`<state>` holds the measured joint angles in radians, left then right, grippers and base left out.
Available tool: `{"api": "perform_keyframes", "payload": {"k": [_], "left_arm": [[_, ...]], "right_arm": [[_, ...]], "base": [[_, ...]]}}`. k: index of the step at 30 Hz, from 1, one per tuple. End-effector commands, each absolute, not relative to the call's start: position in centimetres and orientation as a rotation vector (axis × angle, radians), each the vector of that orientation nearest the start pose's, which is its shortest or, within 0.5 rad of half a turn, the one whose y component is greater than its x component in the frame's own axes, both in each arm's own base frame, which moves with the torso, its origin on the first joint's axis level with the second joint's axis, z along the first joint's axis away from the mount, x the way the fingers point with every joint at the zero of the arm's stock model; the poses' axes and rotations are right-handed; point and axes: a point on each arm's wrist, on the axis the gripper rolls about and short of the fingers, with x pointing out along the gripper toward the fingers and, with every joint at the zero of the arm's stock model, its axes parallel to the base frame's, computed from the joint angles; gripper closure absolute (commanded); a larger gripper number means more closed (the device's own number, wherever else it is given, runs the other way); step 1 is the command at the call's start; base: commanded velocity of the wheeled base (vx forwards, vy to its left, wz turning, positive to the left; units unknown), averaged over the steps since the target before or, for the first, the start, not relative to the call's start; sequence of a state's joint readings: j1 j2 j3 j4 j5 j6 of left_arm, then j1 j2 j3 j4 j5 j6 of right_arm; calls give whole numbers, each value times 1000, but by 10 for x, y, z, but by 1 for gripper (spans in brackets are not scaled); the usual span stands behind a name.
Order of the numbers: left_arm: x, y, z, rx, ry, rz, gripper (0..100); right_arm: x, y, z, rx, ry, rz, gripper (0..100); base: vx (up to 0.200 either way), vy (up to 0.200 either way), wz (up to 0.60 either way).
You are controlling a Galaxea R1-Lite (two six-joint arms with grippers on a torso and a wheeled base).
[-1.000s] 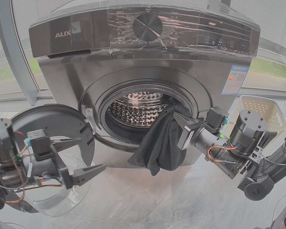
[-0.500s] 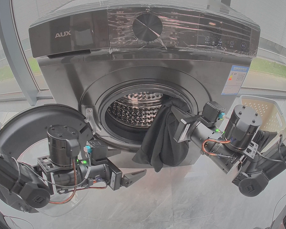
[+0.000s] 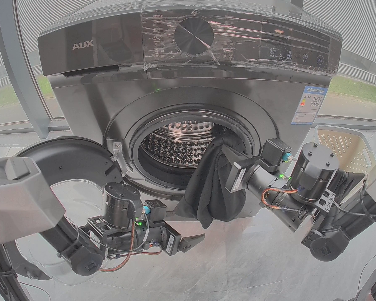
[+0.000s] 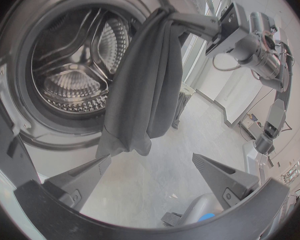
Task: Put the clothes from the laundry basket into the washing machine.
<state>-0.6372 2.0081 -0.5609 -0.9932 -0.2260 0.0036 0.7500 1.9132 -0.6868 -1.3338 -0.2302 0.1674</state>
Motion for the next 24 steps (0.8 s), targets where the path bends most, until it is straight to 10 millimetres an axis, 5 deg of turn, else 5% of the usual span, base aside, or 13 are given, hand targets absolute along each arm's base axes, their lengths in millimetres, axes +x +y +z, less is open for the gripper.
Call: {"api": "perform_keyframes", "payload": {"k": [1, 24], "left_arm": [[254, -196, 38, 105, 531, -848, 0], [254, -202, 24, 28, 588, -847, 0]], "right_arm": [[246, 225, 142, 196, -16, 528, 100], [238, 232, 137, 209, 5, 541, 100]], "base": [[0, 0, 0], [0, 0, 0]]}}
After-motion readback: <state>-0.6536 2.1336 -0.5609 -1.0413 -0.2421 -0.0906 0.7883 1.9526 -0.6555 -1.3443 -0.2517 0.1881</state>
